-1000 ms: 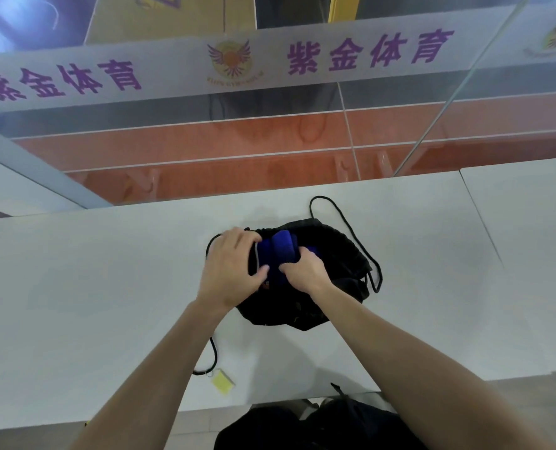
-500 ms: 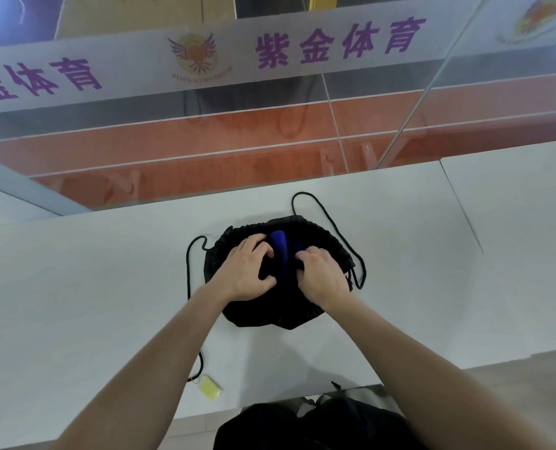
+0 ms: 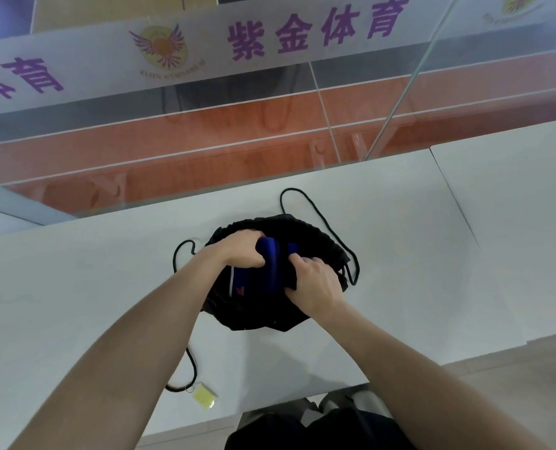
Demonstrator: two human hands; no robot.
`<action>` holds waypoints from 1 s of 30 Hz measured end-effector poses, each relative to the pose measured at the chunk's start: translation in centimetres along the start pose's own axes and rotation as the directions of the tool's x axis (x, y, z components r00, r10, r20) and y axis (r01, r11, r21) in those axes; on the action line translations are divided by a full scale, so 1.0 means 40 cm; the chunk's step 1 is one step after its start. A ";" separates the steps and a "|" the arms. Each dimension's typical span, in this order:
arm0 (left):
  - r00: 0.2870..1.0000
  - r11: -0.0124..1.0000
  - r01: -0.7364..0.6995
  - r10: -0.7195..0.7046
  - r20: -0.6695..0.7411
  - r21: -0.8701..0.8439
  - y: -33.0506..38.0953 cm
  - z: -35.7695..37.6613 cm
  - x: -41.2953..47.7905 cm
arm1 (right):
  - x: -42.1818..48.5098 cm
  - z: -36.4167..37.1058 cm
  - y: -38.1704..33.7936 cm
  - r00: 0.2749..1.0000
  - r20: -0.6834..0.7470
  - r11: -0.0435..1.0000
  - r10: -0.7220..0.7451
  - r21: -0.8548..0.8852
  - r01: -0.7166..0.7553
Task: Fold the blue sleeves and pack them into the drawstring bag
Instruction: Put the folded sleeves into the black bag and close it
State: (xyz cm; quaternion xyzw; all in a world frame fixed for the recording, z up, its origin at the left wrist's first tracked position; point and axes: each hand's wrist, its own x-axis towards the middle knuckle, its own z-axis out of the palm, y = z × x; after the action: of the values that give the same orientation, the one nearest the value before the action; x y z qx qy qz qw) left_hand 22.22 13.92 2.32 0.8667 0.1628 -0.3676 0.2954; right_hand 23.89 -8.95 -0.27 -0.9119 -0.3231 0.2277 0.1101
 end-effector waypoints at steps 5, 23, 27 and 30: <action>1.000 1.000 0.009 -0.009 -0.001 0.012 -0.016 -0.003 -0.016 | -0.008 0.031 -0.005 0.999 -0.043 0.993 0.009 -0.118 -0.014; 0.986 0.991 0.048 -0.027 -0.165 0.126 -0.083 0.033 -0.041 | -0.026 0.065 0.015 0.968 -0.176 0.967 -0.179 -0.211 0.141; 0.993 0.997 -0.038 0.045 -0.110 0.066 -0.066 0.073 -0.044 | -0.051 0.082 0.026 0.961 -0.160 0.954 -0.225 -0.235 0.184; 0.943 0.942 -0.068 0.168 -0.289 0.328 -0.050 0.116 -0.042 | -0.056 0.098 0.009 0.983 -0.099 0.964 -0.153 -0.235 0.126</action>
State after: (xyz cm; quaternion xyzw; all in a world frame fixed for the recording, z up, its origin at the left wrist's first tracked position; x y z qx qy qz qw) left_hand 17.58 12.41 0.18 0.9579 0.0942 -0.2283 0.1464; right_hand 20.64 -10.46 -3.04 -0.9052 -0.4035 0.1274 0.0394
